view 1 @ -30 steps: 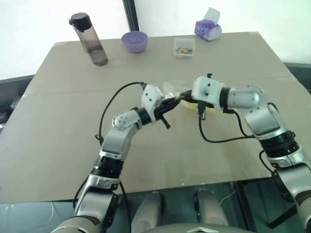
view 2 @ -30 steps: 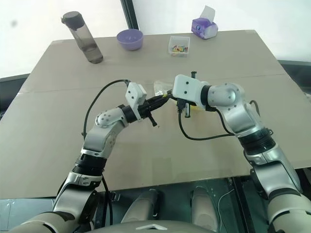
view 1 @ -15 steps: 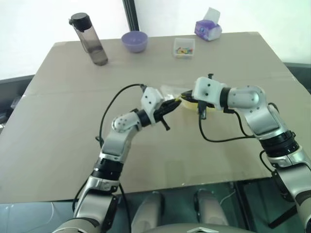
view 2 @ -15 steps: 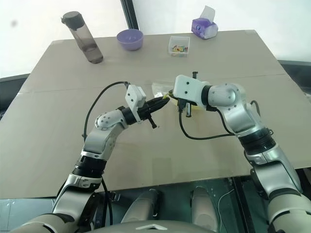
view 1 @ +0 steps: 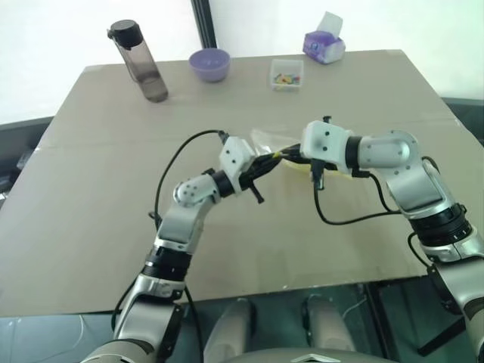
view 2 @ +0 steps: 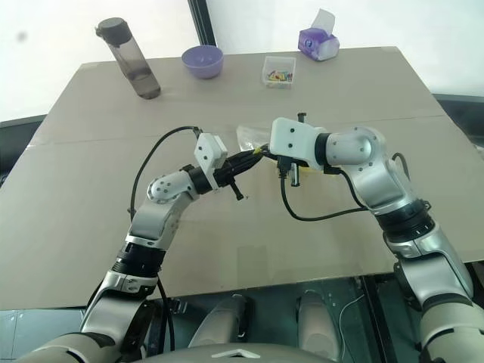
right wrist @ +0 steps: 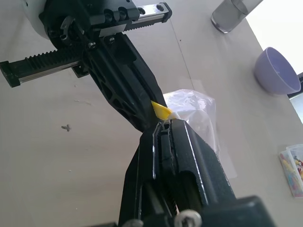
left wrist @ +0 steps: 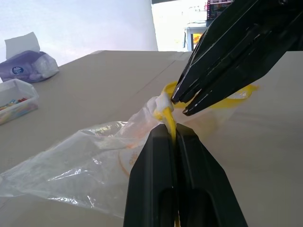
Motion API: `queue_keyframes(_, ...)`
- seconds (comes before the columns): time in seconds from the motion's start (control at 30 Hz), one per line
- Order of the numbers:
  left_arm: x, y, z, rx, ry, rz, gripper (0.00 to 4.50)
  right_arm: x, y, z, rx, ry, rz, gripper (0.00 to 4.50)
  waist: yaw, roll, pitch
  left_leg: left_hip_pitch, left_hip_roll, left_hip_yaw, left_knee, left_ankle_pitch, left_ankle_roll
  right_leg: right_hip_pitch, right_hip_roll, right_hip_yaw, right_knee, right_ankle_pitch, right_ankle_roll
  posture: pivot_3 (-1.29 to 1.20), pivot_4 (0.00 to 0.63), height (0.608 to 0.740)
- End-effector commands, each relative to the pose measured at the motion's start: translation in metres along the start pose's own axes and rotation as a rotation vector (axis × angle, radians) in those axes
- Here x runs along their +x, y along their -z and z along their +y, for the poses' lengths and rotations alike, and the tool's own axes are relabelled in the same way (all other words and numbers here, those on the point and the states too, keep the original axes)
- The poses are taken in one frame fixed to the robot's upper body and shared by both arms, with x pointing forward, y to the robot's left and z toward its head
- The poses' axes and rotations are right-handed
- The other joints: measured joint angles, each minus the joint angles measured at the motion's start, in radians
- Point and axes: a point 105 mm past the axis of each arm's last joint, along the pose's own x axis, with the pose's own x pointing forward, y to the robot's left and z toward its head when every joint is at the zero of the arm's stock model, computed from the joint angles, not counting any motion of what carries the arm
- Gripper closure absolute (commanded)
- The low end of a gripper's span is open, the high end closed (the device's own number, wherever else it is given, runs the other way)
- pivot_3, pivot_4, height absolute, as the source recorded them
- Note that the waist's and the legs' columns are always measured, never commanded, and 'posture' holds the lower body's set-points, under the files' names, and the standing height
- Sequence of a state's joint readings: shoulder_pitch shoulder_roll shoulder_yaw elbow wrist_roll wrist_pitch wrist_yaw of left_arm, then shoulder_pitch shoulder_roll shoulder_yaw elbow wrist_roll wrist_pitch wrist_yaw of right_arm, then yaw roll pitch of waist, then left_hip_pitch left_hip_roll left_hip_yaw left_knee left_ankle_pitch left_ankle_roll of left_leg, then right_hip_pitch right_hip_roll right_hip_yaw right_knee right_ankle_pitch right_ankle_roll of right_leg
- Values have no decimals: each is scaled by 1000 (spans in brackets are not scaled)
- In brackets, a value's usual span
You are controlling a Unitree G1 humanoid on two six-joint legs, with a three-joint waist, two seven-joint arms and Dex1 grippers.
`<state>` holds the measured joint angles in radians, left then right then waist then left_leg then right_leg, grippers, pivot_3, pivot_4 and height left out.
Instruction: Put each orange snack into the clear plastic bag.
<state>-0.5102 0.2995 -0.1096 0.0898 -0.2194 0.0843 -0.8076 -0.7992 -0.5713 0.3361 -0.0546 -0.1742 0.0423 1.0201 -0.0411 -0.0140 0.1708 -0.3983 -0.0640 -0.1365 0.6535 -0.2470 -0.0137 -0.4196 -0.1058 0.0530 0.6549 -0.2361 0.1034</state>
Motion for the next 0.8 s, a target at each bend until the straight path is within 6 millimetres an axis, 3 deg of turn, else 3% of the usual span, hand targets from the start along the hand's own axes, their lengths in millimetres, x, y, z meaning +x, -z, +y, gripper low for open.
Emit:
queue_keyframes(0.03, 4, -14, 0, 38, 16, -47, 4500, -4, -10, -8, -30, 34, -22, 4371, 0, 0, 0, 0, 0, 0, 0, 0, 0, 0, 0, 0, 0, 0, 0, 0, 150, 739)
queue_keyframes(0.13, 3, -13, 0, 37, 15, -45, 4500, -5, -11, -10, -33, 37, -22, 4371, 0, 0, 0, 0, 0, 0, 0, 0, 0, 0, 0, 0, 0, 0, 0, 0, 150, 739)
queue_keyframes(0.3, 3, -12, 0, 36, 12, -44, 4500, -6, -11, -14, -52, 59, -20, 2181, 0, 0, 0, 0, 0, 0, 0, 0, 0, 0, 0, 0, 0, 0, 0, 0, 150, 739)
queue_keyframes(0.63, 3, -12, 0, 34, 9, -43, 4500, -3, -10, -13, -53, 50, -17, 2181, 0, 0, 0, 0, 0, 0, 0, 0, 0, 0, 0, 0, 0, 0, 0, 0, 150, 739)
queue_keyframes(0.8, 3, -11, 0, 32, 6, -42, 4500, -5, -8, -14, -55, 54, -8, 4189, 0, 0, 0, 0, 0, 0, 0, 0, 0, 0, 0, 0, 0, 0, 0, 0, 150, 739)
